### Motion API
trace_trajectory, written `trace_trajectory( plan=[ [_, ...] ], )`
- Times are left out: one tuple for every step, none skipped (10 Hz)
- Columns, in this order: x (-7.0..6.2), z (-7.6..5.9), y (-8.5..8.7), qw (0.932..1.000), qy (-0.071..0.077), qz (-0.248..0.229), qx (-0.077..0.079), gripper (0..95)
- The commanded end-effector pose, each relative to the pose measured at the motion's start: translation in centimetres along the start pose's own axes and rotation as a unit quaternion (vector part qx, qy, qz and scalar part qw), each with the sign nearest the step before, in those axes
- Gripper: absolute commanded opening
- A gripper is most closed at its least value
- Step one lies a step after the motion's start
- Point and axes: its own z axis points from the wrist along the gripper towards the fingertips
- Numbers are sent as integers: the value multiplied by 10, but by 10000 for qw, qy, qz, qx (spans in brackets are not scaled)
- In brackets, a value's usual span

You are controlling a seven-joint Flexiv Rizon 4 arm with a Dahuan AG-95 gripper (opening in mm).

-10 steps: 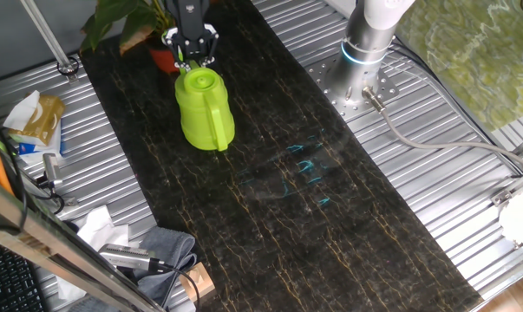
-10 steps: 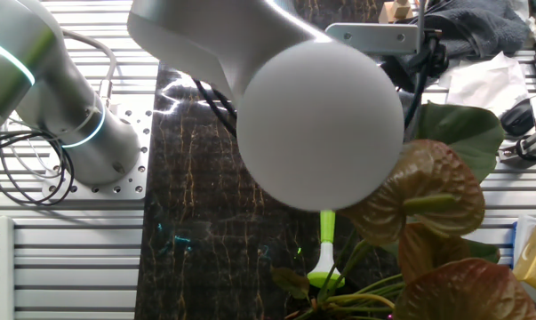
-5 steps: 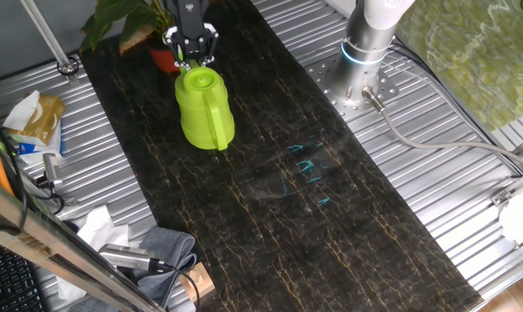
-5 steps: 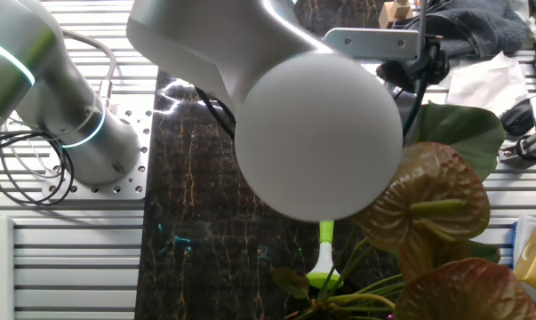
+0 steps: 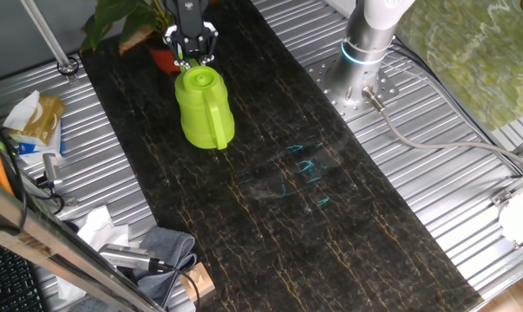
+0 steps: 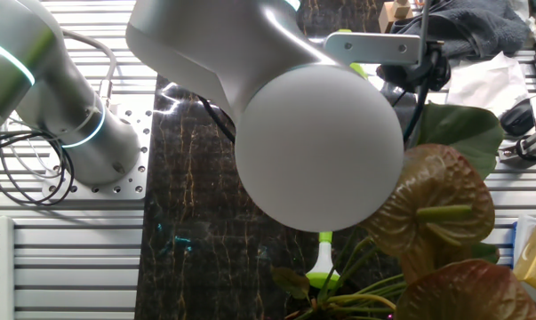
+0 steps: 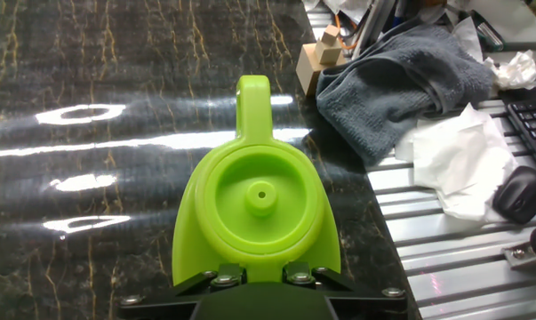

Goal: Water the plant

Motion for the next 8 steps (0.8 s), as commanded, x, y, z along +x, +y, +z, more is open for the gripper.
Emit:
trace_trajectory(
  plan=[
    [-1,-1,0,10000,-16,18,-1,0],
    [-1,-1,1,10000,-23,26,-2,0],
    [-1,-1,1,10000,-36,33,-3,0],
    [-1,-2,1,10000,-54,52,-7,0],
    [-1,-2,1,10000,-66,59,-8,0],
    [-1,-2,1,10000,-69,62,-11,0],
    [-2,-3,1,9999,-69,81,-20,0],
    [-2,-4,2,10000,-56,76,-30,0]
  ],
)
